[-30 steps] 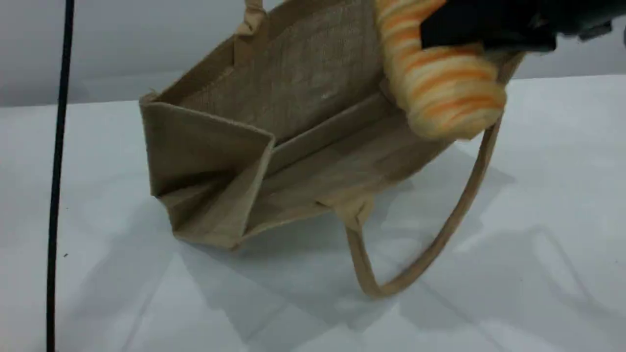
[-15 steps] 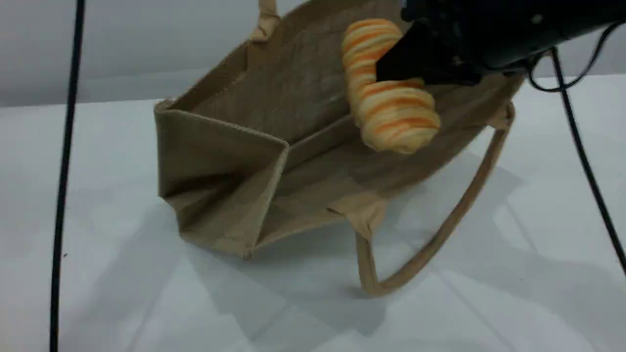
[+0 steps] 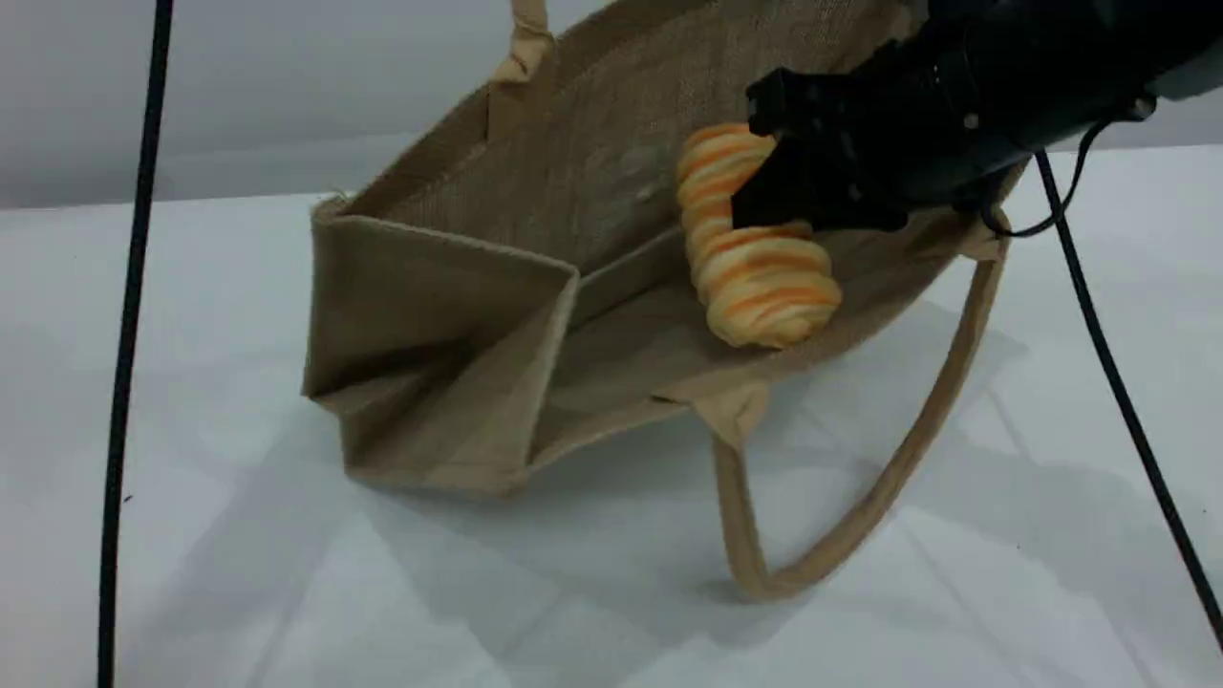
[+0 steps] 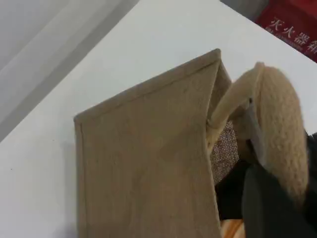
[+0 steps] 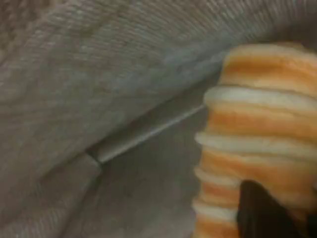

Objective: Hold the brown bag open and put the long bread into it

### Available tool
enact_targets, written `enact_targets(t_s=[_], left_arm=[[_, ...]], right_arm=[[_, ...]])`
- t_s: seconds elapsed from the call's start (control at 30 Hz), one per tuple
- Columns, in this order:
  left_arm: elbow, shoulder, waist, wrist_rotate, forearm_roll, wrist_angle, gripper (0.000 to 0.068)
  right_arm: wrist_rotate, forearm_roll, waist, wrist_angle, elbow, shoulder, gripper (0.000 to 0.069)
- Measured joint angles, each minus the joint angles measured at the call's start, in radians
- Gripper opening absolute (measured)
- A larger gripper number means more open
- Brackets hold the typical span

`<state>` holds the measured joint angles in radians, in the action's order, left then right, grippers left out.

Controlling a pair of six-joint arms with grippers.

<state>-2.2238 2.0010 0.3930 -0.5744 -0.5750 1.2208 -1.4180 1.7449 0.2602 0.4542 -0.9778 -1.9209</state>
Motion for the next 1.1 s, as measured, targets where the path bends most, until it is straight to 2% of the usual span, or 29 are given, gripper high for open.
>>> enact_targets(t_s=[0.13, 0.23, 0.3, 0.4, 0.5, 0.6, 0.83, 1.1], left_arm=[[0.000, 0.000, 0.000, 0.002, 0.000, 0.000, 0.0083], [0.000, 0.000, 0.000, 0.003, 0.000, 0.000, 0.0083], [0.000, 0.000, 0.000, 0.003, 0.000, 0.000, 0.0083], [0.000, 0.000, 0.000, 0.003, 0.000, 0.000, 0.0083], [0.000, 0.000, 0.000, 0.003, 0.000, 0.000, 0.0083], [0.000, 0.000, 0.000, 0.003, 0.000, 0.000, 0.0083], [0.000, 0.000, 0.000, 0.003, 0.027, 0.000, 0.0083], [0.000, 0.000, 0.000, 0.003, 0.027, 0.000, 0.0083]], right_arm=[[-0.035, 0.000, 0.000, 0.006, -0.016, 0.000, 0.0073], [-0.079, -0.001, 0.000, 0.028, -0.027, 0.000, 0.0125], [-0.086, -0.001, 0.000, 0.040, -0.031, 0.000, 0.0201], [-0.086, -0.001, 0.000, 0.078, -0.038, 0.000, 0.0363], [-0.085, -0.001, 0.000, 0.088, -0.038, 0.000, 0.0492], [-0.083, -0.001, -0.001, 0.105, -0.038, 0.004, 0.0564], [-0.042, -0.007, -0.001, 0.106, -0.037, 0.075, 0.0586], [0.150, -0.273, -0.002, 0.108, -0.036, 0.243, 0.0586]])
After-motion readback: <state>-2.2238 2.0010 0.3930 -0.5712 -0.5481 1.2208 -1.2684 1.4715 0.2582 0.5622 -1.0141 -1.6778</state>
